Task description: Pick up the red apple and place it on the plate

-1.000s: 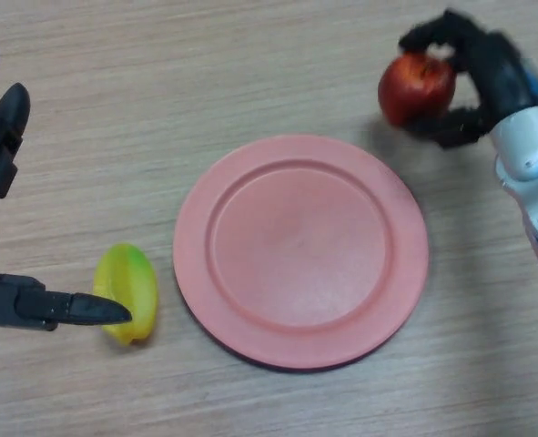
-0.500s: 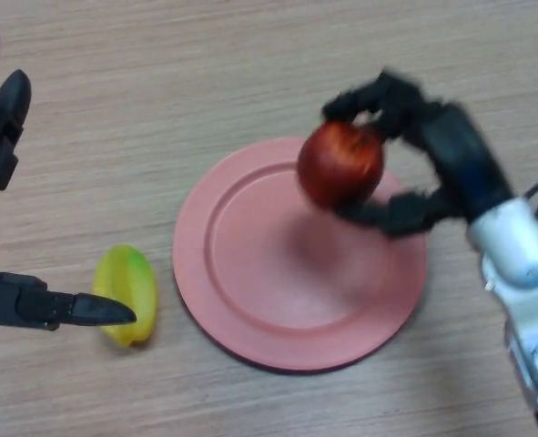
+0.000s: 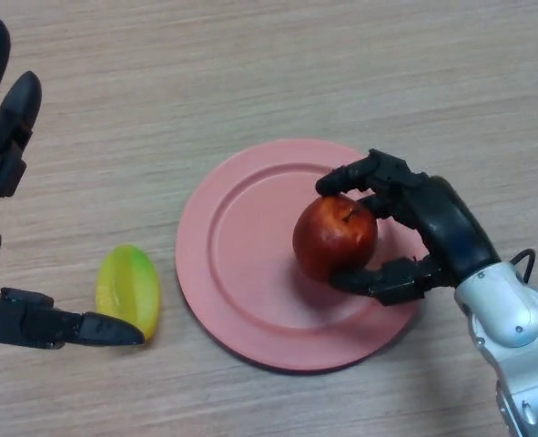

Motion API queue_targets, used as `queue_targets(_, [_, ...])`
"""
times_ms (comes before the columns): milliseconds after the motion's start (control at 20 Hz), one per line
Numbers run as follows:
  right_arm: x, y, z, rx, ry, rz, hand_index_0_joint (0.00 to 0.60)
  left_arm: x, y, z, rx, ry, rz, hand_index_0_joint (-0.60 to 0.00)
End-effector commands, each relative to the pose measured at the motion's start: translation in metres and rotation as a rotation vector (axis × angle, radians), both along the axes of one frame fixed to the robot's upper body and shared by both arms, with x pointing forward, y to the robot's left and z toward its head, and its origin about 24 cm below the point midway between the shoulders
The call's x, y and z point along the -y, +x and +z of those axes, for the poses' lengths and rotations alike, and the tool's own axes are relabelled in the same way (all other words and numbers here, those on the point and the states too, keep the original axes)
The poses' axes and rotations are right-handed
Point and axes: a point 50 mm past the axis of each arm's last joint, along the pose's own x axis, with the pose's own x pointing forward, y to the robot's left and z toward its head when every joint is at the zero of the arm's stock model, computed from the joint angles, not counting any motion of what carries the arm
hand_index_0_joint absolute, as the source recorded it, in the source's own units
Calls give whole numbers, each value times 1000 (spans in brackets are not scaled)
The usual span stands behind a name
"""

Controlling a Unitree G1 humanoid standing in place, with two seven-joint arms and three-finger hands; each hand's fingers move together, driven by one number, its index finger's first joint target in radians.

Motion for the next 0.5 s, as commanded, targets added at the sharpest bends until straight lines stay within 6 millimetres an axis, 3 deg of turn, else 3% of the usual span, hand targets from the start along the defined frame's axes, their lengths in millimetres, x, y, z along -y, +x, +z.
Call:
queue_targets(50, [5,-2,62,192,159,33,49,-8,-14,28,194,85,38,0])
queue_targets(100, [13,-4,83,198,216,40,0,-8,-13,29,197,90,40,0])
queue_targets(200, [32,-10,105,211,285,36,0,-6,-11,29,183,95,33,0])
queue_targets(300, [51,-19,114,239,313,32,0,-4,-7,27,172,97,18,0])
queue_targets(500, [73,-44,101,266,342,36,0,-1,-1,21,158,97,19,0])
